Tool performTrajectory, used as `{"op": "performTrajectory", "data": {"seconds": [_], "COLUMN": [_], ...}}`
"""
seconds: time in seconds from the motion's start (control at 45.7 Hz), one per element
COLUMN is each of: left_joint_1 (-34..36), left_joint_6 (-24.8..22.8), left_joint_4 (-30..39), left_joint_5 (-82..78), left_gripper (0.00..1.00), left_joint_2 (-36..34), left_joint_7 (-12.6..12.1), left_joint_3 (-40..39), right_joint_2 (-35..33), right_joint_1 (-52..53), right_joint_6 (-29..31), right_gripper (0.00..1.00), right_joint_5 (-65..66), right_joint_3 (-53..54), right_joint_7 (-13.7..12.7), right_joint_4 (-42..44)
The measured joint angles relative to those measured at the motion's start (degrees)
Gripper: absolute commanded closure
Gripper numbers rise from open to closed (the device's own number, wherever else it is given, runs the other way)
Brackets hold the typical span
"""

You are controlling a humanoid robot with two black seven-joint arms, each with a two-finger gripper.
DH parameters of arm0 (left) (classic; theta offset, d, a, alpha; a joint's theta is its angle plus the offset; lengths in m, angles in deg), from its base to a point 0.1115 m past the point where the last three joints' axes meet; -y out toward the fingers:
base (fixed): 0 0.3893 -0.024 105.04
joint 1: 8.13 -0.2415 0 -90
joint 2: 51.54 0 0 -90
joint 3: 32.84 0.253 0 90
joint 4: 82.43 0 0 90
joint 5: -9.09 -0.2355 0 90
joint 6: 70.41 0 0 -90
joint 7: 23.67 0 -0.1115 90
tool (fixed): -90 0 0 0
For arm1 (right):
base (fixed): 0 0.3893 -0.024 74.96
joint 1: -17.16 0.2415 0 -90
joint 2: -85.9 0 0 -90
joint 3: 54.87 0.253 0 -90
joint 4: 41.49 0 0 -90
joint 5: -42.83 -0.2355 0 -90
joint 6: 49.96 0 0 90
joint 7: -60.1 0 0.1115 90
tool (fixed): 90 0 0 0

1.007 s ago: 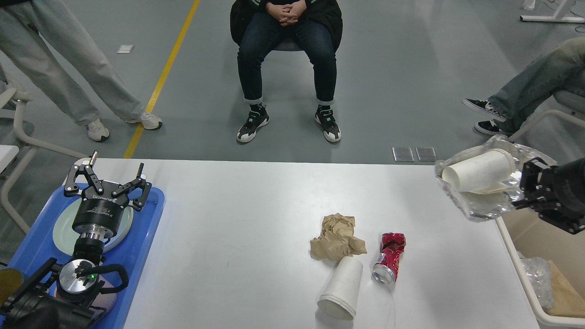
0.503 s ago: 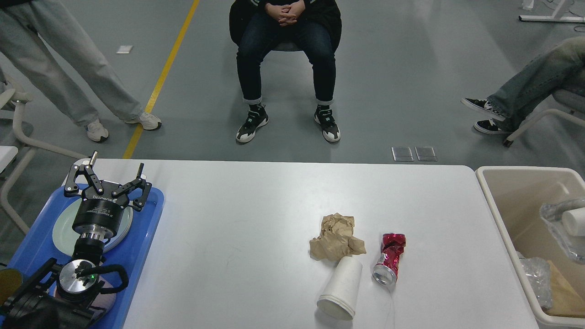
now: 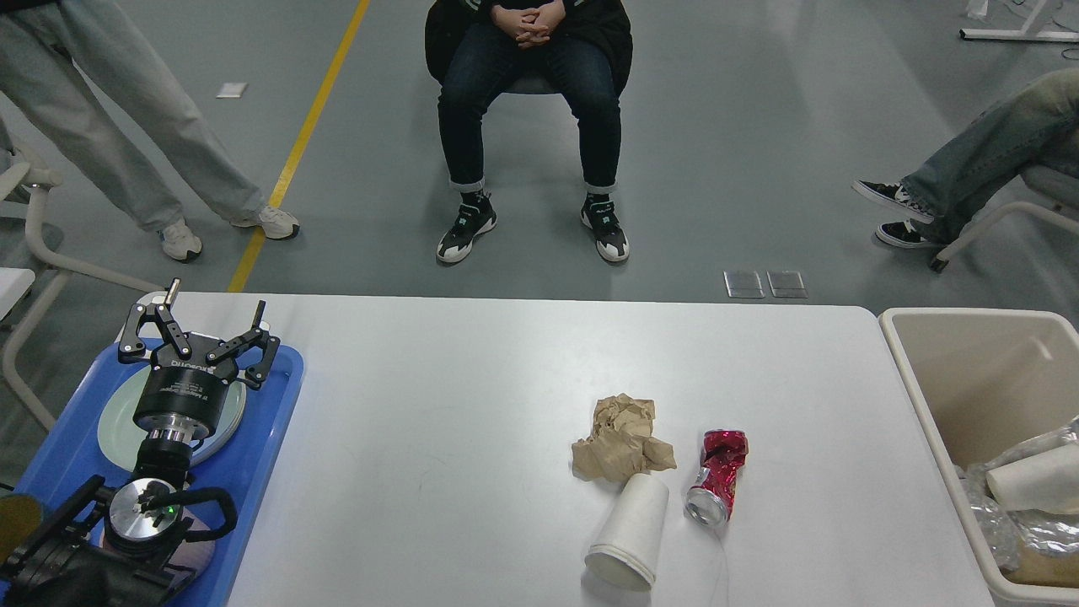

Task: Tidy desktop
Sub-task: 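Lower the foil tray into the bin and release it, then move the right gripper over the crumpled brown paper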

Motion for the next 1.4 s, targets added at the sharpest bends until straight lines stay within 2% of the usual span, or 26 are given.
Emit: {"op": "performTrajectory", "data": {"seconds": [0.153, 0.547, 0.569, 0.613, 0.635, 0.678, 0.853, 1.072, 1.182, 1.291, 1.401], "left_joint_1": [0.0, 0.0, 0.0, 0.0, 0.0, 0.0, 0.0, 0.0, 0.0, 0.0, 0.0], "left_joint_6": [0.0, 0.0, 0.0, 0.0, 0.0, 0.0, 0.0, 0.0, 0.0, 0.0, 0.0], "left_joint_4": [0.0, 0.0, 0.0, 0.0, 0.0, 0.0, 0.0, 0.0, 0.0, 0.0, 0.0], "left_joint_5": [0.0, 0.0, 0.0, 0.0, 0.0, 0.0, 0.0, 0.0, 0.0, 0.0, 0.0], "left_gripper": [0.04, 0.04, 0.04, 0.04, 0.04, 0.04, 0.04, 0.04, 0.04, 0.04, 0.04], "left_joint_2": [0.0, 0.0, 0.0, 0.0, 0.0, 0.0, 0.0, 0.0, 0.0, 0.0, 0.0], "left_joint_7": [0.0, 0.0, 0.0, 0.0, 0.0, 0.0, 0.0, -0.1, -0.1, -0.1, -0.1], "left_joint_3": [0.0, 0.0, 0.0, 0.0, 0.0, 0.0, 0.0, 0.0, 0.0, 0.0, 0.0], "right_joint_2": [5.2, 8.6, 8.7, 8.8, 8.8, 8.8, 8.5, 7.9, 2.7, -2.8, -6.8], "right_joint_1": [-3.5, -4.8, -4.9, -4.9, -4.9, -4.9, -4.8, -3.0, 3.6, 13.2, 24.6], "right_joint_6": [-3.8, -5.8, -5.8, -5.8, -5.8, -6.2, -11.3, -9.9, -7.4, -6.9, -6.0], "right_gripper": [1.00, 1.00, 0.82, 0.35, 0.17, 0.01, 0.00, 0.00, 0.00, 0.00, 0.00], "right_joint_5": [3.9, 5.2, 5.3, 5.3, 5.3, 5.3, 5.3, 6.3, 13.2, 26.1, 37.4], "right_joint_3": [0.1, 0.1, 0.1, 0.1, 0.1, 0.1, 0.2, -0.5, -1.2, -1.6, -4.9], "right_joint_7": [0.0, 0.0, 0.0, 0.0, 0.0, 0.1, 0.4, 0.0, -0.1, -0.2, -2.0], "right_joint_4": [4.1, 4.6, 4.6, 4.6, 4.6, 4.6, 4.3, 1.6, -6.4, -17.9, -31.2]}}
